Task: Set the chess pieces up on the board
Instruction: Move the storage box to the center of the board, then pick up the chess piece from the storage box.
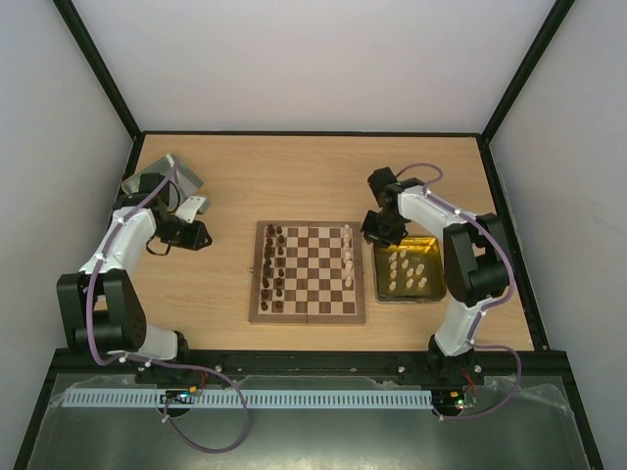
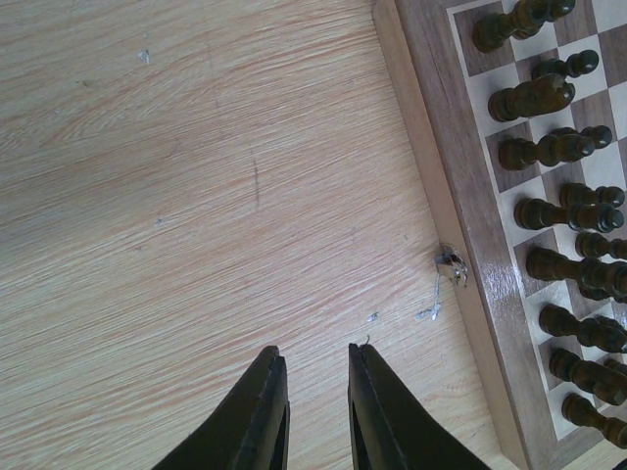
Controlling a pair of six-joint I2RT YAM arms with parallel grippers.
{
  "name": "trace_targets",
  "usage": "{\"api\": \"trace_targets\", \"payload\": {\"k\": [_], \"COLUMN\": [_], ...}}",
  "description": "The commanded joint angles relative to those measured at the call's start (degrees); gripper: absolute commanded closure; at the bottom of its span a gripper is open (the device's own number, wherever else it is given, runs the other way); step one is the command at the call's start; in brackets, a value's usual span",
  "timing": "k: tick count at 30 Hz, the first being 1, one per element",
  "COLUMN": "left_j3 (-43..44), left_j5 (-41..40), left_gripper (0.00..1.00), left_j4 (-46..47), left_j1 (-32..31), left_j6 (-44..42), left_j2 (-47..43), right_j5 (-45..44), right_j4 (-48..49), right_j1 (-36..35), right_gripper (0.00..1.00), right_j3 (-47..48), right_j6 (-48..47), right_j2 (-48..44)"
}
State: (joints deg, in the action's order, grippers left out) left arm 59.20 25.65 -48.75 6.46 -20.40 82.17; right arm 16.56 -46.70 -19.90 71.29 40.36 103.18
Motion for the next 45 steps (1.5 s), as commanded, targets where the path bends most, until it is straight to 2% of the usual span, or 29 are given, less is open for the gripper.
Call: {"api": "trace_targets", "payload": {"k": [1, 6, 18, 22, 24, 25, 28, 29, 33, 36, 39, 45], "left_j3": [0.3, 0.3, 0.9, 3.4, 4.9, 5.8, 7.8, 8.5, 10.3, 10.7, 10.5, 12.4], "left_j5": [1.1, 1.1, 0.8, 1.1, 1.1, 1.1, 0.3, -0.2, -3.2, -3.2, -5.3, -3.8], "left_gripper": [0.8, 0.8, 0.8, 0.77, 0.7, 0.61, 0.43, 0.4, 0.33, 0.29, 0.23, 0.25], "left_j4": [-0.7, -0.7, -2.0, -4.4, -5.5, -6.2, -8.4, -9.6, -11.5, -13.2, -12.2, -12.6], "left_j1": [0.5, 0.7, 0.7, 0.7, 0.7, 0.7, 0.7, 0.6, 0.7, 0.7, -0.3, -0.8], "left_j6": [-0.3, -0.2, -1.0, -1.6, -1.7, -1.9, -2.4, -2.6, -1.7, -1.1, 0.4, 0.6], "left_j2": [-0.6, -1.4, -2.2, -3.5, -4.5, -4.9, -4.9, -4.7, -4.7, -5.9, -8.1, -5.2], "right_j5": [0.2, -1.3, -14.1, -18.3, -18.6, -18.5, -17.7, -17.0, -18.6, -20.5, -20.5, -19.5], "right_j4": [-0.2, -1.6, -9.9, -14.6, -15.9, -16.2, -16.6, -16.5, -16.3, -16.8, -13.6, -9.2], "right_j1": [-1.5, -2.4, -2.4, -2.4, -2.4, -2.5, -2.4, -2.4, -2.4, -2.4, -2.3, -1.5], "right_gripper": [0.82, 0.8, 0.77, 0.74, 0.71, 0.65, 0.39, 0.36, 0.36, 0.39, 0.39, 0.45], "right_j3": [2.4, 3.6, 10.2, 11.7, 10.8, 10.0, 7.4, 6.0, 0.7, -2.6, -6.4, -12.2], "right_j6": [1.3, 1.8, 2.2, 1.7, 0.4, -0.4, -2.2, -2.2, -2.0, -1.3, -1.5, -1.2], "right_j2": [0.8, 0.3, -4.1, -8.0, -11.0, -12.7, -17.9, -19.6, -25.8, -26.9, -30.1, -32.2]}}
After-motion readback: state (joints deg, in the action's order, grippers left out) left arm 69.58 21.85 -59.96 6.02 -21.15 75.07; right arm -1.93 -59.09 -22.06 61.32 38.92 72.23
